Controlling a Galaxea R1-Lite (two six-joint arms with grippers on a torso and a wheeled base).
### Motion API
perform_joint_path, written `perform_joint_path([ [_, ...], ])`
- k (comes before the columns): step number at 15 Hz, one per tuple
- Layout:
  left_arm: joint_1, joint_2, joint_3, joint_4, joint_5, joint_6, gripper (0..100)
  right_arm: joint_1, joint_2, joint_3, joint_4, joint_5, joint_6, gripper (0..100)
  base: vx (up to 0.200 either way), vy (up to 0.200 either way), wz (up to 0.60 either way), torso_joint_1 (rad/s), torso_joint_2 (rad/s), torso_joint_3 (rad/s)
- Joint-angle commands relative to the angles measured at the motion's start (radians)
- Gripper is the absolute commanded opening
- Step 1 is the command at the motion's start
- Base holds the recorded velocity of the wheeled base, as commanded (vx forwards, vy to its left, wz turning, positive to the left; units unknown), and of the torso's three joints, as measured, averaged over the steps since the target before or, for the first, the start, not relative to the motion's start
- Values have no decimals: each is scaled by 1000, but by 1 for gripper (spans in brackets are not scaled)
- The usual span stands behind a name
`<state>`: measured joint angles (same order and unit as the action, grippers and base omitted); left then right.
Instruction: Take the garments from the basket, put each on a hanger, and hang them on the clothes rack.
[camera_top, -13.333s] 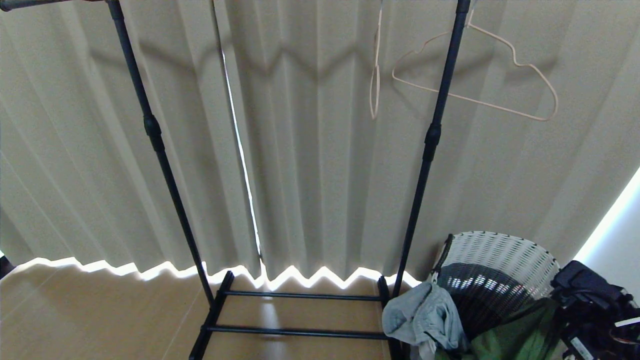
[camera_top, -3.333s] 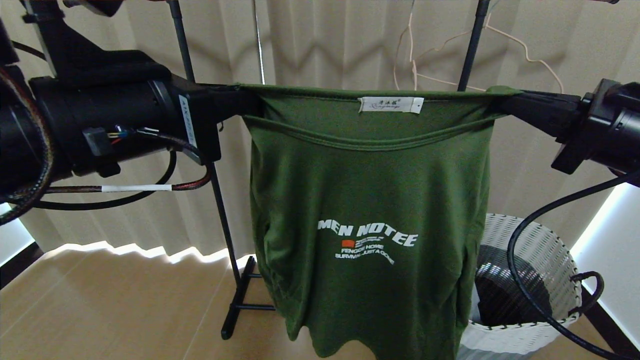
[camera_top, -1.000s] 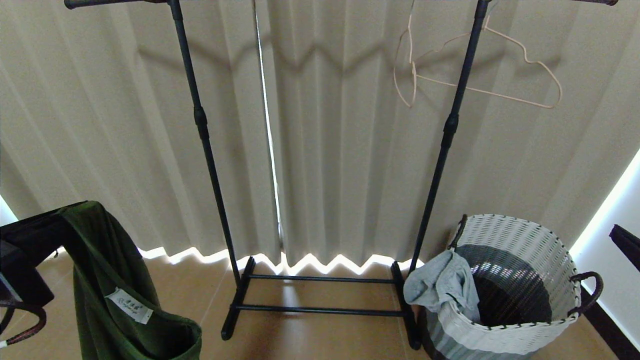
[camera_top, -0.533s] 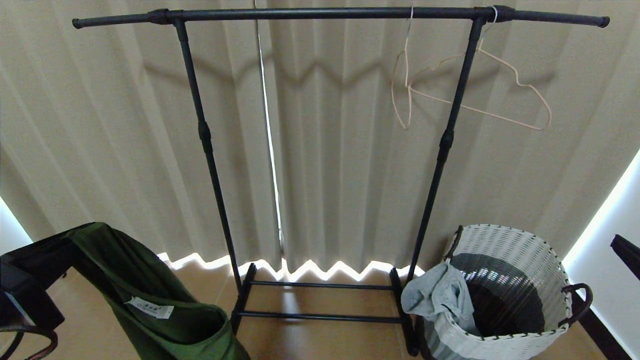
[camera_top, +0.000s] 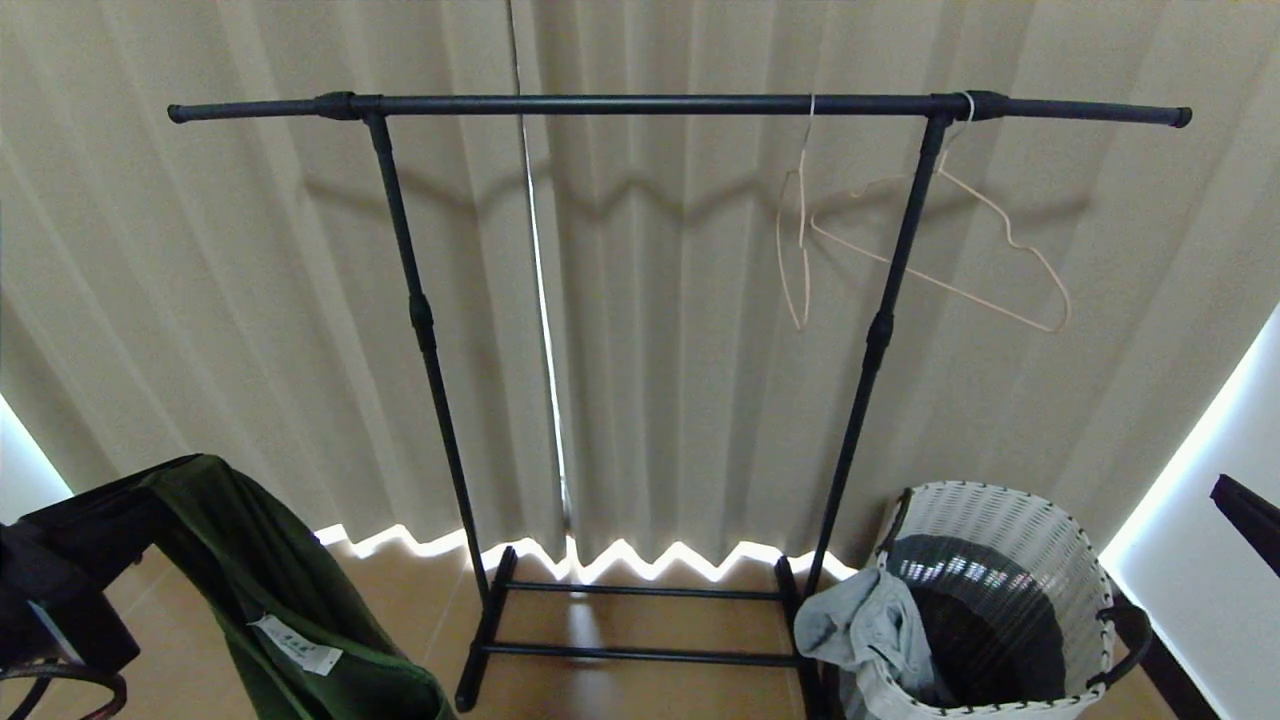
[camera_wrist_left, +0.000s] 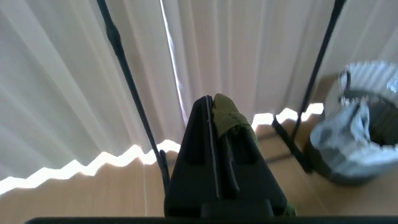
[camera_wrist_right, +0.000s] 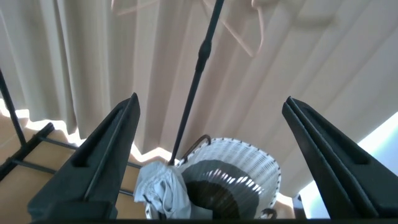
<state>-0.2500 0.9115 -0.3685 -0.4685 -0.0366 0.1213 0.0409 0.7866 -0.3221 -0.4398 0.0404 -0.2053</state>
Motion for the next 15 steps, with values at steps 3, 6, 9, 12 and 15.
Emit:
perform_joint_path([
  [3,0,-29,31,-18,0,34,0,1,5,3,0,1,0,100,0,0,0,167,-484,-320],
  [6,3,-59,30,-18,1,37,0,2,6,15,-2,1,0,100,0,0,0,196,-499,-315],
  [9,5,-62,30,-16,1,31,0,7,5,40,-13,3,0,100,0,0,0,149,-391,-238],
  [12,5,-60,31,-9,3,34,0,8,6,40,-13,3,0,100,0,-67,0,32,-75,-53],
  [15,5,-60,34,-9,1,32,0,8,6,40,-8,3,0,100,0,-200,0,4,-14,-7],
])
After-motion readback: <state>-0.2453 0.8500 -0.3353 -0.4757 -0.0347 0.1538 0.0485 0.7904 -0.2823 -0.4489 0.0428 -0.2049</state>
